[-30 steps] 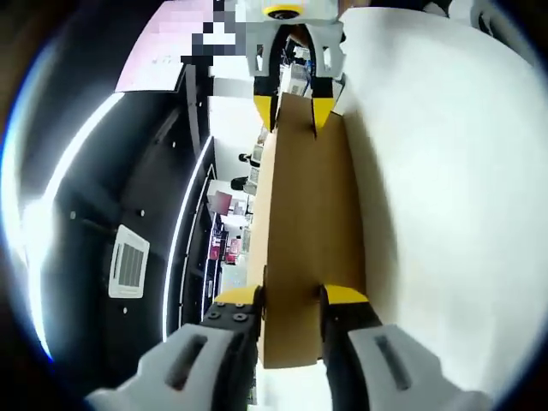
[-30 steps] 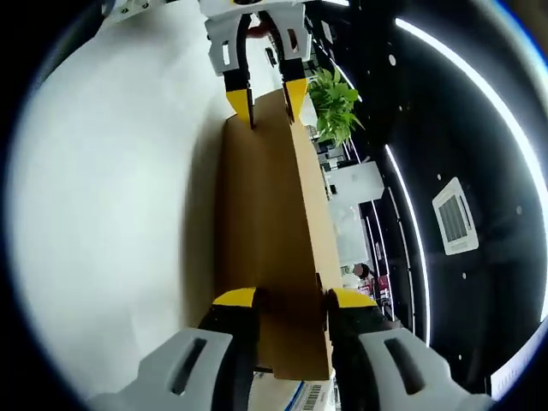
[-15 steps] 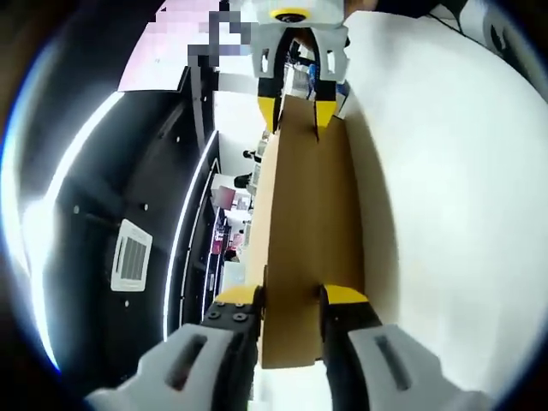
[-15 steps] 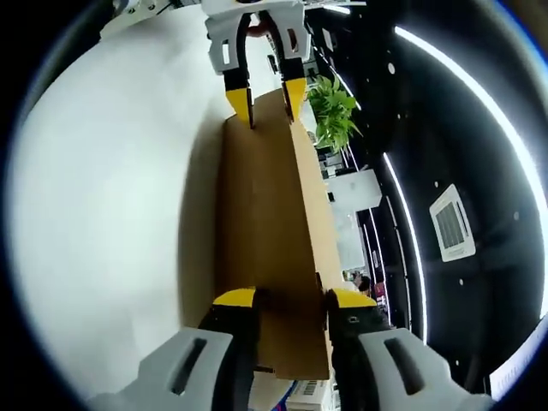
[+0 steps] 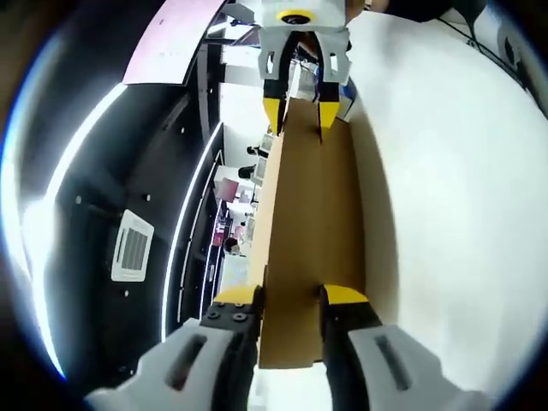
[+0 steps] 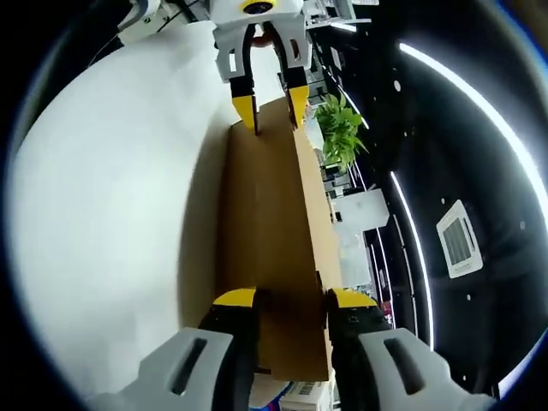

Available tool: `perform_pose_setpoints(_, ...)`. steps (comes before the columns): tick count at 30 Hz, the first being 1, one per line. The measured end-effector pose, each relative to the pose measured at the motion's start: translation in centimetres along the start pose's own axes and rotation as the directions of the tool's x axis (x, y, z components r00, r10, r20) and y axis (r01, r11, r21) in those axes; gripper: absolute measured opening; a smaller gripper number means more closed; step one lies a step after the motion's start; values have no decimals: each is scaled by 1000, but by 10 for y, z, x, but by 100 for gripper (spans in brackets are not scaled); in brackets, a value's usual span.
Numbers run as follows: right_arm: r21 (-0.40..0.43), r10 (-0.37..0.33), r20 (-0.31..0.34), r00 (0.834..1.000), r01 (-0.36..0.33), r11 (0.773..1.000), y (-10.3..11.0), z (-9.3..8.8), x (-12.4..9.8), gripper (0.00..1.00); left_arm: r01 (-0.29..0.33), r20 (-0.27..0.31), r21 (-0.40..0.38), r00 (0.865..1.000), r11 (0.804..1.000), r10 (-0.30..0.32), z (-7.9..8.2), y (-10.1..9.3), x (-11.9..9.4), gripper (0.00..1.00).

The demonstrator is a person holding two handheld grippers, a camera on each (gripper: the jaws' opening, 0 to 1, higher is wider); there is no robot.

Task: Operate the shoe box by opening the lid, removing the specified soft item, and placing it in the target area until the item is outside and the box remains undamaged.

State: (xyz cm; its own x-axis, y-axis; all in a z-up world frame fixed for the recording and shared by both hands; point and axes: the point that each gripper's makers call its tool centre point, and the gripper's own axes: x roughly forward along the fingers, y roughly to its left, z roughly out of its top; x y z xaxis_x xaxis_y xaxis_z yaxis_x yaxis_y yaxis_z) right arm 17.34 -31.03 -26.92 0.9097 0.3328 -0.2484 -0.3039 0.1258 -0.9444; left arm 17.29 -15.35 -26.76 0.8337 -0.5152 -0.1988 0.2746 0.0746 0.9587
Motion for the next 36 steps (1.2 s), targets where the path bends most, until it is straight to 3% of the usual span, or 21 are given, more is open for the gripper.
perform_pose_setpoints(16,8,5,-21,1000,-5,1000,1,1,1,31,12,12,-9,1000,1000,-12,-3,2,2,28)
perform_pose_setpoints(18,4,6,-24,1000,-6,1000,1,1,0,31,30,25,-86,999,996,-28,-1,2,-2,28)
perform_pose_setpoints(20,3,8,-27,1000,-8,1000,1,1,1,30,44,78,-204,997,978,-28,8,7,-11,29)
perform_pose_setpoints(22,3,10,-30,999,-10,1000,1,1,1,30,79,132,-326,990,942,-37,16,12,-24,32)
perform_pose_setpoints(23,4,11,-31,999,-11,1000,1,1,1,30,93,144,-359,989,929,-44,18,13,-29,34)
perform_pose_setpoints(26,3,11,-36,999,-11,1000,1,1,1,30,168,229,-474,971,864,-64,29,18,-49,33)
perform_pose_setpoints(29,1,11,-42,999,-11,1000,1,1,1,30,211,263,-591,963,779,-61,29,24,-71,33)
perform_pose_setpoints(33,3,13,-47,999,-12,1000,1,1,1,30,287,322,-733,945,617,-57,35,28,-95,38)
perform_pose_setpoints(34,2,13,-48,999,-13,1000,1,1,1,31,326,347,-762,935,559,-72,38,25,-104,40)
perform_pose_setpoints(36,-1,15,-51,999,-15,1000,1,1,1,31,360,367,-791,926,495,-87,39,22,-119,41)
